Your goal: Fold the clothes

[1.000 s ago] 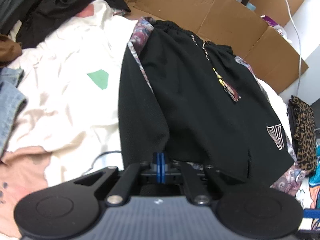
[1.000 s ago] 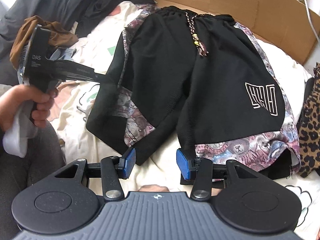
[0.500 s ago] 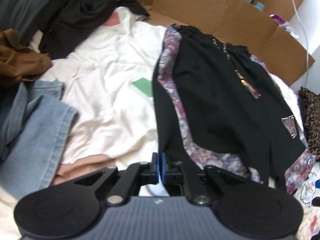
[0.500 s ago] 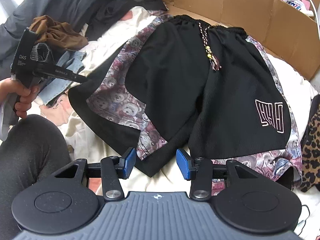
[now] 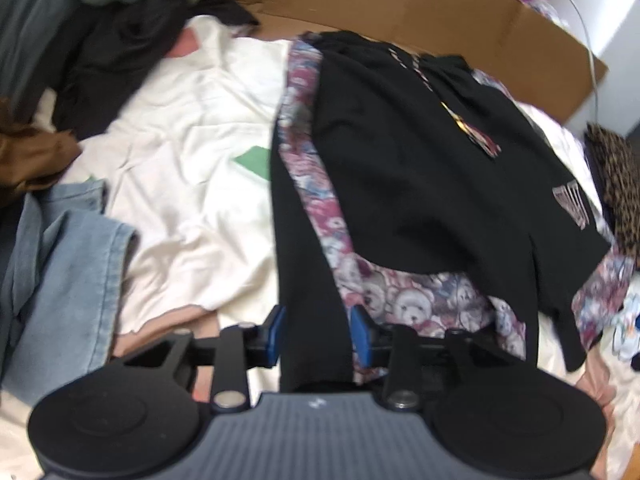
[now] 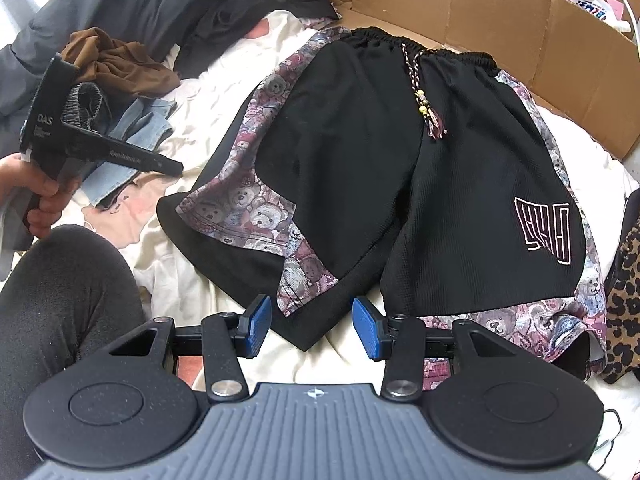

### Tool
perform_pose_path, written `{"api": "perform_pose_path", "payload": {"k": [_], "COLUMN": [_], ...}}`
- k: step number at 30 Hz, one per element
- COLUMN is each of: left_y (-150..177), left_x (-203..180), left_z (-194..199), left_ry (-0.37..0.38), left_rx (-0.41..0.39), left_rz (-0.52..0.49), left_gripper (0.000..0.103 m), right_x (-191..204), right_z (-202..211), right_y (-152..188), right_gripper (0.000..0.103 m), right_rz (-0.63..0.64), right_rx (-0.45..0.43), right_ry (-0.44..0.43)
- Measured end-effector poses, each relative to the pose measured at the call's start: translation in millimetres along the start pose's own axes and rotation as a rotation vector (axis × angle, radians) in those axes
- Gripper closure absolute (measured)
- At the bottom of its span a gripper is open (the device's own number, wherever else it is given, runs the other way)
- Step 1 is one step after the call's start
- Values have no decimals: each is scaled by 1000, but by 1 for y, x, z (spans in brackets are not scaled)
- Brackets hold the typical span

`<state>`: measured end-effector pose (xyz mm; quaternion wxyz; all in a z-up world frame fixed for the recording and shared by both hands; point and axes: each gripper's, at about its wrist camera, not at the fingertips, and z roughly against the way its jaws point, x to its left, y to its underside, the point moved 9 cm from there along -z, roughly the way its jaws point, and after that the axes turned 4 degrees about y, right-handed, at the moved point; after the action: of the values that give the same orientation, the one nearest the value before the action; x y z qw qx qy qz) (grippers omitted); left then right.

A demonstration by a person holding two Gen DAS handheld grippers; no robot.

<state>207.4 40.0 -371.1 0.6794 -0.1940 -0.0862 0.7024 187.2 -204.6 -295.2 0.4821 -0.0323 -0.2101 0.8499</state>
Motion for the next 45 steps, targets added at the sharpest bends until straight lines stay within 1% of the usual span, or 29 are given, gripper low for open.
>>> {"api": "perform_pose_path", "payload": {"k": [4, 9, 13, 14, 16, 17, 21, 26, 28, 29, 33, 38, 41, 45], "left_y": [5, 11, 12, 13, 15, 16, 14, 18, 22, 23, 28, 33, 36, 41], "left_x": [-10, -9, -6, -6, -6, -5, 1, 29, 40, 46, 65, 85, 91, 100], "left_z": [-15, -26, -32, -34, -36, -35, -19, 1, 5, 6, 6, 4, 0, -5], "left_ry": [-6, -49, -55, -51, -35, -27, -1, -4, 12, 7, -2, -4, 4, 14], "left_rx": [53, 94, 113, 123, 141, 142, 106, 85, 91, 92, 93, 96, 102, 110], "left_rz": [-18, -1, 9, 12, 15, 16, 18, 44, 65, 70, 89, 111, 122, 136], "left_gripper": [65, 65, 66, 69, 98, 97, 97, 98, 98, 98, 98, 98, 98, 98], "right_x": [-1, -3, -3, -2, 0, 2, 5, 5, 3, 1, -7, -14, -23, -36], "right_z": [0, 0, -3, -4, -6, -6, -8, -11, -10, -9, -10, -16, -15, -19], "right_y": [2, 5, 8, 8, 10, 11, 13, 14, 11, 10, 6, 8, 5, 6], "right_gripper": [51, 51, 51, 51, 51, 51, 51, 51, 51, 51, 51, 51, 51, 50], "right_rz": [-3, -11, -22, -24, -23, -18, -6, -11, -43, -56, -84, -188, -201, -265], "right_rx": [-1, -1, 9, 13, 21, 24, 33, 43, 42, 39, 36, 67, 60, 69], "right_ry": [-2, -5, -14, -16, -20, -22, -23, -26, -43, -44, -26, -73, -62, -55]}}
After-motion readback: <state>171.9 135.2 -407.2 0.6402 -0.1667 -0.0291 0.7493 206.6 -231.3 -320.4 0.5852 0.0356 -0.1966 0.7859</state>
